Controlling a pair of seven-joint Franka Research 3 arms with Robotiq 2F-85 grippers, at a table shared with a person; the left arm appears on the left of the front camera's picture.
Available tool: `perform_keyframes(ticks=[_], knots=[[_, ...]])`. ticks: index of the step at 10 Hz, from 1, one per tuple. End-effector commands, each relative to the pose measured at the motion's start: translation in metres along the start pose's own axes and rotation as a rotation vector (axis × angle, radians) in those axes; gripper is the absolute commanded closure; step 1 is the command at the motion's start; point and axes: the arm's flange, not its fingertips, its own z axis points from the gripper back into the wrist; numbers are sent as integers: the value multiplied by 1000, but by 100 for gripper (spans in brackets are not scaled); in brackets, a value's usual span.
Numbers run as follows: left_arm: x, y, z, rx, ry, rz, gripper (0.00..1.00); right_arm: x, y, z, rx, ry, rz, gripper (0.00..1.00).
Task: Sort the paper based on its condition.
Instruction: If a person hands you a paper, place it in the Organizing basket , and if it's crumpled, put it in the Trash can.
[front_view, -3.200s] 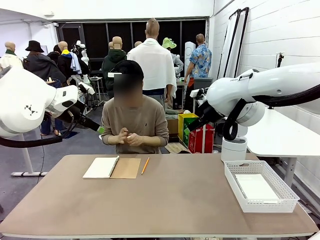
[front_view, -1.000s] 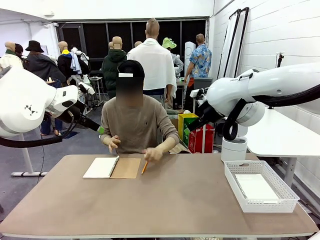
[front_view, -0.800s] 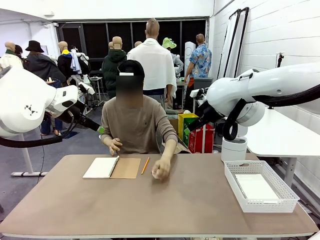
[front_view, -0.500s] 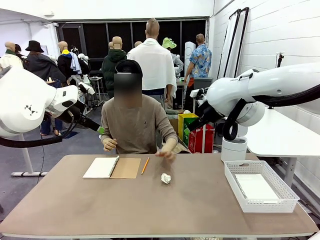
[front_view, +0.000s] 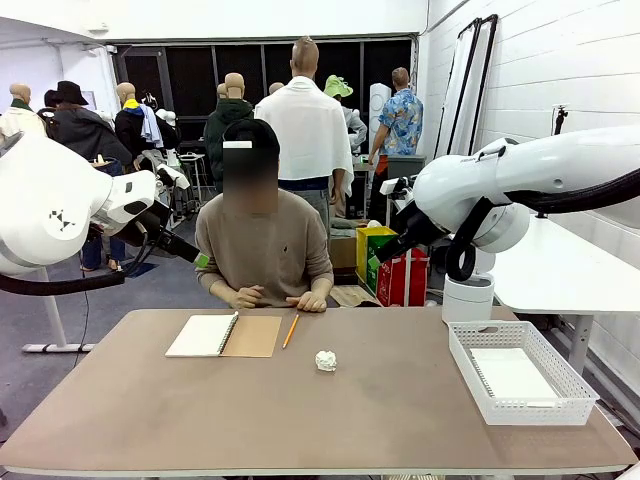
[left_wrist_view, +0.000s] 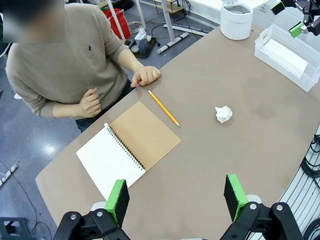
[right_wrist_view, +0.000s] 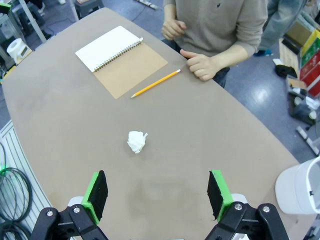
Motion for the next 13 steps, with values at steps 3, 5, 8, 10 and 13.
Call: perform_keyframes(ticks=[3, 5, 8, 10, 13], knots=[[-1, 0, 0, -12, 0, -4, 0, 0, 0, 0, -5, 2, 3, 0], [-1, 0, 0, -12, 0, -4, 0, 6, 2, -7, -8, 19, 25, 0], [-1, 0, 0, -12, 0, -4, 0, 29, 9, -59, -59, 153, 139, 0], [-1, 0, 0, -12, 0, -4, 0, 37, 16, -96, -32, 228, 192, 0], [-1, 0, 0, -12, 0, -4, 0, 29, 27, -147, 12, 327, 246, 0]])
